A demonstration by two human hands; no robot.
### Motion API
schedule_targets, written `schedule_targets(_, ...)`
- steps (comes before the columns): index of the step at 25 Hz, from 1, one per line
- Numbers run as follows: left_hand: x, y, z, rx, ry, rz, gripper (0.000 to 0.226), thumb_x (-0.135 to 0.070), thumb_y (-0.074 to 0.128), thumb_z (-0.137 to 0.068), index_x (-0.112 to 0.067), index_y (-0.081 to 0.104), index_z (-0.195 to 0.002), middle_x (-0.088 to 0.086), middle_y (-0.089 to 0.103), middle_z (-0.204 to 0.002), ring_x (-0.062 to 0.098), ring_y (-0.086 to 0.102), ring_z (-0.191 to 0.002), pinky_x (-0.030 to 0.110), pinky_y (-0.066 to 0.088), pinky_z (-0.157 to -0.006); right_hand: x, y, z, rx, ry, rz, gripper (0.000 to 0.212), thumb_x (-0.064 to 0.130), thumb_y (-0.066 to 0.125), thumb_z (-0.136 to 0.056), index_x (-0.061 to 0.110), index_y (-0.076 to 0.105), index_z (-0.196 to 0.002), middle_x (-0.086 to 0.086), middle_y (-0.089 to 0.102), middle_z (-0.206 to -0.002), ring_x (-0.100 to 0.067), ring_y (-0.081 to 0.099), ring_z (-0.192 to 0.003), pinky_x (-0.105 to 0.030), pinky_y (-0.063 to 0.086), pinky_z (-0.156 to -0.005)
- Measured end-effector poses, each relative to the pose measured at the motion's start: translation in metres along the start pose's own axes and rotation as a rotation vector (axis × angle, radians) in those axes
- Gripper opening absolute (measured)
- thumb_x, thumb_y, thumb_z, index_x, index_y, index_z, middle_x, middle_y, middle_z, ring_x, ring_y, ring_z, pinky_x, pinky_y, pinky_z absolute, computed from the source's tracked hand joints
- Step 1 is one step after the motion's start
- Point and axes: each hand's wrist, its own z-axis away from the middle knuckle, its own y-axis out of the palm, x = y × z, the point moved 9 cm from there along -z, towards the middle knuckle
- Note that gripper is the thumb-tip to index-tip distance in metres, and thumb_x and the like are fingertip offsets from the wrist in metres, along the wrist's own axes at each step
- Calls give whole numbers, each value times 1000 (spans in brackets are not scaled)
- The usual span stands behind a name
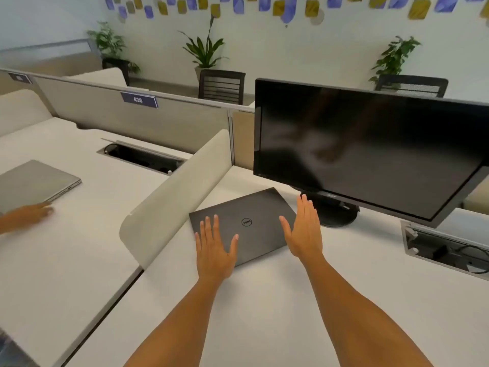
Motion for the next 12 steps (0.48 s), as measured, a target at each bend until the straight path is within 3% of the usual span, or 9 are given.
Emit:
schedule_targets(4,37,20,15,56,-189,81,81,-58,41,-99,-21,5,-162,8,8,-170,25,6,-157,46,10,-127,-30,34,7,142,170,-27,82,56,45,-96,12,14,-158,-7,16,-166,-27,14,-153,-40,16,-123)
schedule_targets(6,44,23,21,35,-243,90,80,-55,45,-99,-20,10,-162,11,14,-168,30,18,-154,47,18,-125,-47,50,10,221,259,-39,84,55,49,-95,10,14,-157,-10,19,-165,-30,20,-151,-43,22,-122)
schedule_targets(9,49,24,21,-7,-326,43,79,-55,45,-99,-14,17,-160,14,36,-152,33,44,-132,47,40,-108,-69,66,10,312,380,-111,89,50,59,-91,9,15,-156,-13,24,-162,-34,29,-146,-48,31,-117)
schedule_targets(12,52,24,16,-9,-445,103,83,-55,46,-98,-8,16,-159,15,38,-141,35,47,-122,48,46,-97,-82,70,5,350,428,-109,88,47,63,-90,6,18,-154,-16,31,-156,-36,34,-141,-50,35,-112)
